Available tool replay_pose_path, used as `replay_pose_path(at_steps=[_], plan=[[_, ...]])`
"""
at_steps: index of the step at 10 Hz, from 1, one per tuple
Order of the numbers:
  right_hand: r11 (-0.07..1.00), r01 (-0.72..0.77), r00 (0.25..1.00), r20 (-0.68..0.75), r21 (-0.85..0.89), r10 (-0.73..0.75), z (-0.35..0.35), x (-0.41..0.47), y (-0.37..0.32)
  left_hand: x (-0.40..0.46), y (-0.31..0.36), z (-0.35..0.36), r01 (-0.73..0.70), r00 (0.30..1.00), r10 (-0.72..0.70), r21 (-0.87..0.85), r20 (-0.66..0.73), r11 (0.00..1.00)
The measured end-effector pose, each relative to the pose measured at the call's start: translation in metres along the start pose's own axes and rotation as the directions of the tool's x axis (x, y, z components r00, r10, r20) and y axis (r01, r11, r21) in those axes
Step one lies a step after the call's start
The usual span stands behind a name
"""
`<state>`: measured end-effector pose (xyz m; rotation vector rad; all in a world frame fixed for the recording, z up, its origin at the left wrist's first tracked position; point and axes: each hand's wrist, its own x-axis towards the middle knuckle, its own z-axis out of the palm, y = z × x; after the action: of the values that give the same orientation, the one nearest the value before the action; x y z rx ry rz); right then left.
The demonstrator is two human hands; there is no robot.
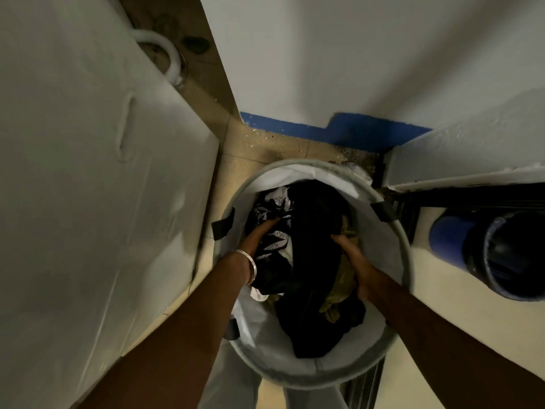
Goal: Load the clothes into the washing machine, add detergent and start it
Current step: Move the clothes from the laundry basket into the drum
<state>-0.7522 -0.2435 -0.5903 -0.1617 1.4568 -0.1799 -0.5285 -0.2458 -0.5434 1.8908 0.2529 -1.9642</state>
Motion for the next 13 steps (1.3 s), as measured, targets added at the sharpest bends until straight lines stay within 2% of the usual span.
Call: replay_pose_path(at_steps=[2, 6, 8, 9, 10, 12, 13], plan=[[0.999, 0.044, 0.999, -0.018, 0.015, -0.043, 0.025, -0.082, -0.033, -0.069, 0.017, 0.0, -0.055, 0.996, 0.053, 0.013, 0.073, 0.998], [0.979, 0.142, 0.99, 0.008, -0.143, -0.142, 0.047, -0.21, -0.061, -0.205, 0.021, -0.005, -0.202, 0.978, 0.202, -0.012, 0.052, 0.979], [0.936, 0.225, 0.974, 0.084, -0.27, -0.21, 0.056, -0.286, -0.087, -0.286, 0.014, -0.006, -0.287, 0.955, 0.291, -0.075, 0.06, 0.955], [0.898, 0.29, 0.957, 0.109, -0.33, -0.269, 0.062, -0.325, -0.107, -0.331, 0.016, 0.0, -0.306, 0.927, 0.35, -0.268, 0.132, 0.913], [0.844, 0.366, 0.93, 0.177, -0.391, -0.321, 0.07, -0.367, -0.126, -0.373, 0.02, 0.002, -0.315, 0.915, 0.385, -0.384, 0.122, 0.868], [0.731, 0.518, 0.852, 0.349, -0.445, -0.392, 0.095, -0.441, -0.158, -0.463, 0.026, -0.006, -0.443, 0.873, 0.482, -0.293, 0.074, 0.847], [0.729, 0.536, 0.84, 0.358, -0.427, -0.408, 0.112, -0.475, -0.17, -0.497, 0.033, -0.018, -0.518, 0.832, 0.554, -0.301, 0.042, 0.801]])
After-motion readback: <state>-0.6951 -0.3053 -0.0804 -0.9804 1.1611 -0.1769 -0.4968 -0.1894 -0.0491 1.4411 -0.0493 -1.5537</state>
